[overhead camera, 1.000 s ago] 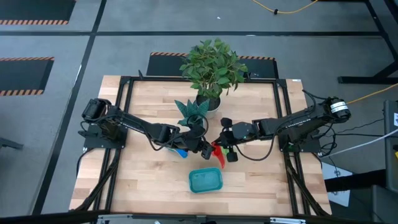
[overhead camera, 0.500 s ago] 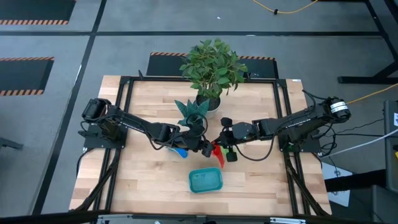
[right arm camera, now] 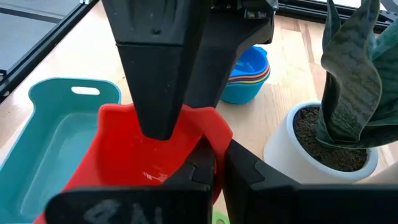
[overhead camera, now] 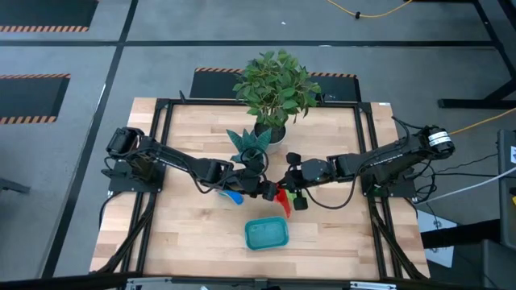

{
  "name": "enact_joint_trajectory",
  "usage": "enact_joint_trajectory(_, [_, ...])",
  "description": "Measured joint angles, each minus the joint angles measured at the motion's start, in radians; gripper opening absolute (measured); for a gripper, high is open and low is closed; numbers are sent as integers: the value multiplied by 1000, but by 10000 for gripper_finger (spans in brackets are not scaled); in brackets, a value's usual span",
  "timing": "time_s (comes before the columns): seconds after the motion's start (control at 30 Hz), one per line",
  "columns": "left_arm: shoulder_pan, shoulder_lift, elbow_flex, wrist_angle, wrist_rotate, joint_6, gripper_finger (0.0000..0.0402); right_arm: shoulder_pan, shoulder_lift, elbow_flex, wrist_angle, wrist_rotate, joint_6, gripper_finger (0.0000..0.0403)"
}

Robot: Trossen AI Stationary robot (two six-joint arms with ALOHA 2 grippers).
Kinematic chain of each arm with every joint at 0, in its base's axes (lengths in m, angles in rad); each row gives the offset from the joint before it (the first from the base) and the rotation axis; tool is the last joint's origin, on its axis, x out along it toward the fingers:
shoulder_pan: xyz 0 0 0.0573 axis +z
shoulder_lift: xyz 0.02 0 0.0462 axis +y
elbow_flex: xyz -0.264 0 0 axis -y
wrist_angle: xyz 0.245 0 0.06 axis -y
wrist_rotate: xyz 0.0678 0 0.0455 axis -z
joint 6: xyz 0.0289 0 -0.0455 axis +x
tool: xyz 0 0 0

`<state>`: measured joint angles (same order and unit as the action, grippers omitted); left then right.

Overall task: Nest measuring cups in basket
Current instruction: Stack the red measuring cup on top of the blue measuring cup

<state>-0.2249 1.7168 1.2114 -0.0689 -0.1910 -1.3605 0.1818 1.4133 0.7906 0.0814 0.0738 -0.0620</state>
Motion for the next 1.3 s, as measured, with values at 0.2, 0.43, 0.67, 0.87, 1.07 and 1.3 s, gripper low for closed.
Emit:
enact_joint_trajectory(0.2, [0, 0, 0, -1, 32, -3, 183, 0, 0, 0, 0, -1, 0, 16])
enact_joint_trajectory(0.43, [8, 0, 0, -2, 48, -3, 183, 0, 0, 0, -1, 2, 0, 20])
enact_joint_trajectory(0.67, [13, 0, 0, -3, 57, -2, 181, -1, 0, 1, 0, 7, 0, 24])
enact_joint_trajectory(0.87, [13, 0, 0, -6, 57, -2, 158, -1, 0, 2, 0, 8, 0, 25])
enact_joint_trajectory(1.07, [13, 0, 0, -8, 57, -2, 153, -1, 0, 2, -1, 8, 0, 26])
enact_joint_trajectory(1.3, [12, 0, 0, -7, 46, -2, 151, -1, 0, 2, -2, 8, 0, 26])
